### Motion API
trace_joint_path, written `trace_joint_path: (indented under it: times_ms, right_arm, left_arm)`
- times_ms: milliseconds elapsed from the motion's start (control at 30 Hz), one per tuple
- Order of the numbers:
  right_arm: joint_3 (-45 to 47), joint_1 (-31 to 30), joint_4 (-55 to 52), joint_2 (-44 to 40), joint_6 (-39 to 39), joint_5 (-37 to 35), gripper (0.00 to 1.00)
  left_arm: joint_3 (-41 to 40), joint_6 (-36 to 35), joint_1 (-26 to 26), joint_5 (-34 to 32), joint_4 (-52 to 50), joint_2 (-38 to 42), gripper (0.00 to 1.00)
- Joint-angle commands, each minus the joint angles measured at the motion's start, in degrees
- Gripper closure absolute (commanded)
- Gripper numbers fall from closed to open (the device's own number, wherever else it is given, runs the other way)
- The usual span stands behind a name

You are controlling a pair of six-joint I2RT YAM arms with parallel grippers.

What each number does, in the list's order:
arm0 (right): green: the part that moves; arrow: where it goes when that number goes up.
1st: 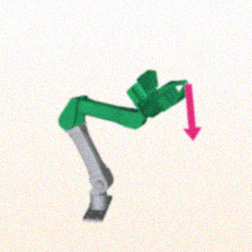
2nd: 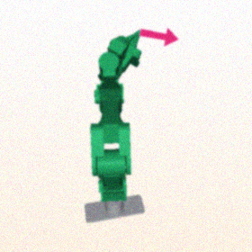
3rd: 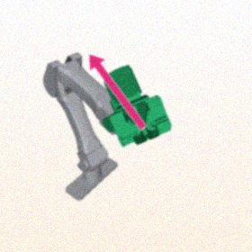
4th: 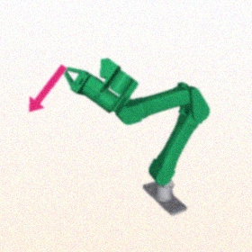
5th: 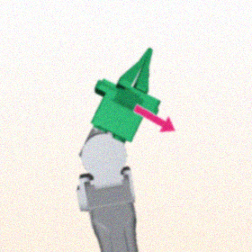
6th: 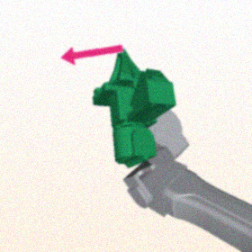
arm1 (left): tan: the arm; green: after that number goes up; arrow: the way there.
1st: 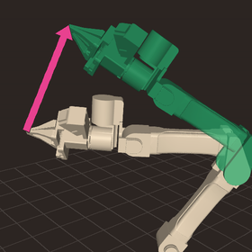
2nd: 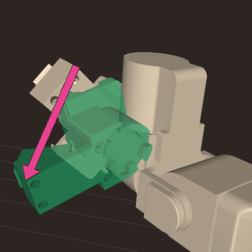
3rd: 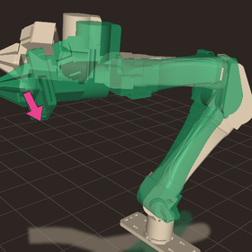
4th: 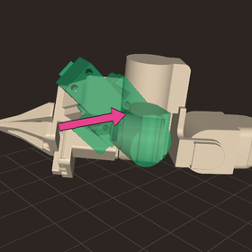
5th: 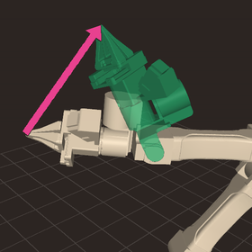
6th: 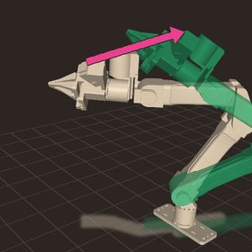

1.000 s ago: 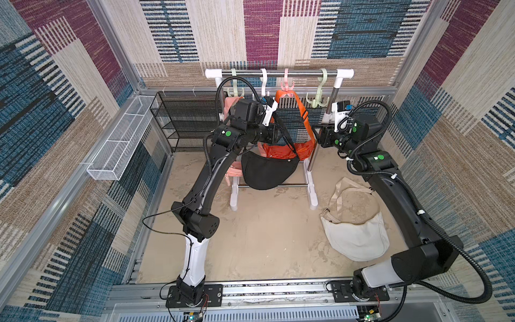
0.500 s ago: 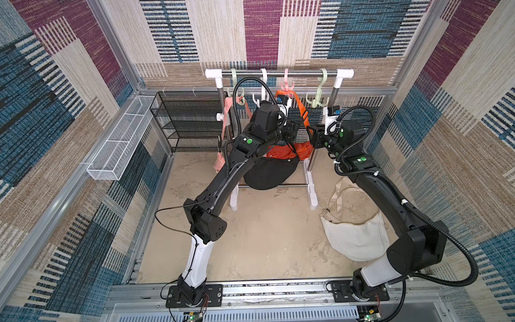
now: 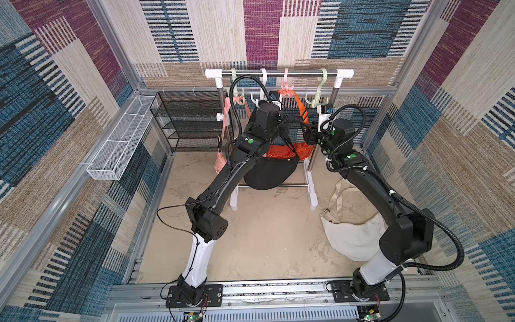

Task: Take the bag off the hook
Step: Pick up the bag from the hook.

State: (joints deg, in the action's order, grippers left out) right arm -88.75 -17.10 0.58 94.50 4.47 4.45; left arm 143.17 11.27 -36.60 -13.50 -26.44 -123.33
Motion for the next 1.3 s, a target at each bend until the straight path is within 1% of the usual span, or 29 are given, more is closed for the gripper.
trace_joint_path:
  times_ms: [0,100,167,267,400,500,567,700,800,1000,1100,1200,1267]
  right_arm:
    - [-0.81,-0.6,2.78,0.34,-0.38,0.3,0.44]
    - [0.72,-1.24,4.7,-0.8,-1.46,5.8,0.44]
    - [3.02,-1.83,6.87,-1.66,-2.82,10.12,0.45]
    - [4.21,-2.45,7.35,-1.48,-4.15,12.96,0.45]
    - [3.57,-2.8,6.25,0.69,-4.52,14.45,0.44]
    - [4.22,-2.97,7.27,1.82,-4.61,14.02,0.41]
    - [4.65,-3.02,8.05,2.5,-4.8,14.15,0.39]
    - [4.9,-3.2,9.0,4.04,-5.01,14.71,0.38]
    - [4.64,-3.37,9.13,5.36,-5.34,14.8,0.38]
    - [4.13,-3.73,9.69,7.74,-6.03,14.1,0.38]
    - [3.63,-3.81,9.62,8.83,-6.09,13.46,0.43]
    - [3.41,-3.9,9.44,9.34,-5.92,12.56,0.48]
    - [3.41,-3.9,9.36,9.39,-5.92,12.3,0.53]
  left_arm:
    - [0.79,-1.45,0.43,-0.71,0.37,0.64,0.55]
    - [-1.65,-1.56,0.4,4.68,-0.87,3.09,0.56]
    - [-5.25,-1.88,0.39,8.74,-1.21,5.99,0.56]
    - [-10.64,-2.89,0.39,12.22,-1.81,10.43,0.55]
    - [-15.81,-3.9,0.68,12.66,-3.74,15.85,0.55]
    - [-20.99,-4.06,1.21,11.3,-3.8,19.92,0.54]
    - [-23.04,-4.14,2.02,9.54,-4.83,21.66,0.54]
    - [-25.87,-4.04,4.19,6.9,-7.15,24.0,0.54]
    - [-28.09,-4.7,5.28,6.22,-6.98,25.65,0.54]
    - [-30.93,-5.12,7.71,7.62,-6.08,27.33,0.52]
    - [-30.79,-5.56,8.81,9.69,-6.56,26.43,0.52]
    - [-31.0,-5.99,9.41,9.59,-7.14,25.61,0.53]
    - [-31.58,-5.99,9.83,9.75,-7.11,25.45,0.55]
